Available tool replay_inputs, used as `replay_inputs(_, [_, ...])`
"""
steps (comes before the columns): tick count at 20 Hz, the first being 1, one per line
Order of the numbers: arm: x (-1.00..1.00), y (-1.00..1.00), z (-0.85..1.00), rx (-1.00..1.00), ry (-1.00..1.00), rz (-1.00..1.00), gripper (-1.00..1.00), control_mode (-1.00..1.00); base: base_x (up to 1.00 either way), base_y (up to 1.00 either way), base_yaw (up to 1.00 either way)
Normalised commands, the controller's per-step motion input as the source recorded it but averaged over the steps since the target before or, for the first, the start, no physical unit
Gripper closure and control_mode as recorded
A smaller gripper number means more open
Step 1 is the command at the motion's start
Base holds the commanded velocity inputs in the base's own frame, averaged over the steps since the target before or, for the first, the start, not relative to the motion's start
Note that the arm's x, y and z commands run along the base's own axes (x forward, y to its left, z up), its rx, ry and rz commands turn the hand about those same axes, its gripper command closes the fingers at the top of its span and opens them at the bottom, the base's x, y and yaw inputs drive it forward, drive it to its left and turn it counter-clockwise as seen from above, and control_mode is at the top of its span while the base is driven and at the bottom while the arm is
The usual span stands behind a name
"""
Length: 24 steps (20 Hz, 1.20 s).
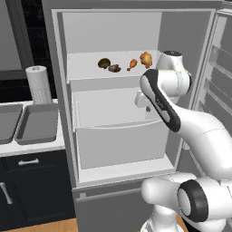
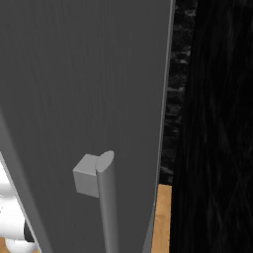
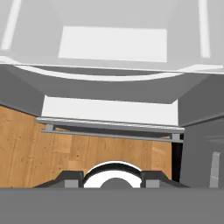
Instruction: Place one mushroom and one chicken drumstick in each tupperware on the nearby counter, to pack two identical lunches.
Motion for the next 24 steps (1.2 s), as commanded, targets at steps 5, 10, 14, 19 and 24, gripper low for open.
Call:
replay_inputs(5, [-0.2, 0.1, 0.0, 0.0, -0.03, 0.0, -1.0, -1.0, 0.0, 0.0, 0.0])
replay_inputs(10, [0.16, 0.81, -0.17, -0.14, 0.03, -0.02, -1.0, -1.0, 0.0, 0.0, 0.0])
replay_inputs(14, [0.28, 0.27, 0.24, -0.02, -0.02, -0.11, -1.0, -1.0, 0.0, 0.0, 0.0])
replay_inputs(19, [0.65, -0.01, 0.69, 0.0, -0.01, -0.11, -1.0, -1.0, 0.0, 0.0, 0.0])
replay_inputs(24, [0.68, -0.08, 0.3, 0.0, 0.0, -0.07, -1.0, -1.0, 0.0, 0.0, 0.0])
